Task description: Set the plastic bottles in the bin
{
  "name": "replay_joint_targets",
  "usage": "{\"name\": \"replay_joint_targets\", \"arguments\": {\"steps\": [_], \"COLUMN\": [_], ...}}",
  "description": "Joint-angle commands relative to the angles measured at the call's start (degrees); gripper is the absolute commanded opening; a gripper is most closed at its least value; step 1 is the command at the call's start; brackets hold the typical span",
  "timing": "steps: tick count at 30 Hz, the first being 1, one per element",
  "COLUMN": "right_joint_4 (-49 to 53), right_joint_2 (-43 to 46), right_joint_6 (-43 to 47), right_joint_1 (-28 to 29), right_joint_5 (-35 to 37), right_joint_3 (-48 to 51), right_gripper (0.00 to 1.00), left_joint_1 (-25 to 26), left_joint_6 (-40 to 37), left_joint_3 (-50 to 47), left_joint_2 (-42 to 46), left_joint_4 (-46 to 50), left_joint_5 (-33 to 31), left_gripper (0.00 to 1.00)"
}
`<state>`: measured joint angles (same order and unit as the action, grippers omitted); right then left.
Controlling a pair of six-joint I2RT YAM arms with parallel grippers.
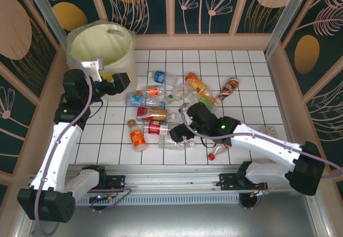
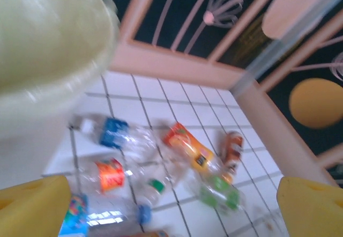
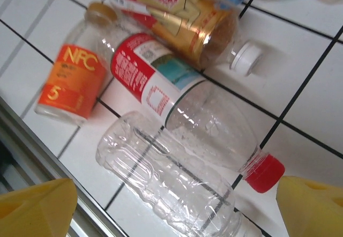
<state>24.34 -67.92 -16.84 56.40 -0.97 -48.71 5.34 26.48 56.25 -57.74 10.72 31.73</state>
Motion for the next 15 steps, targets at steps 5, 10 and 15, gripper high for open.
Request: {"name": "replay_joint_targets", "arguments": {"steps": [5,10,15], "right_joint_4": [4.28,4.62,5.81], "right_joint_2": [-8.18,-10.45,-11.91], "right_joint_6": [2.23,2.51,1.51], "right_joint_1": [3.3,5.17,7.38], "right_joint_5": [6.77,6.3,6.3], "right_joint_3": [-4.01,-3.39,-3.14], "right_gripper": [0.91,0.9,0.88], "left_joint_1": [0.73,4.42,5.88], "left_joint_6": [7.63,8.05,7.27], "left_joint_3": [-9.63,-14.12,-17.36], "left_joint_2": [4.58,6.51,7.2], "left_joint_4": [-8.95,-9.96,-11.27], "left_joint_5": [12.3,10.42,9.46], "left_gripper": [0.99,0.99,0.99]}}
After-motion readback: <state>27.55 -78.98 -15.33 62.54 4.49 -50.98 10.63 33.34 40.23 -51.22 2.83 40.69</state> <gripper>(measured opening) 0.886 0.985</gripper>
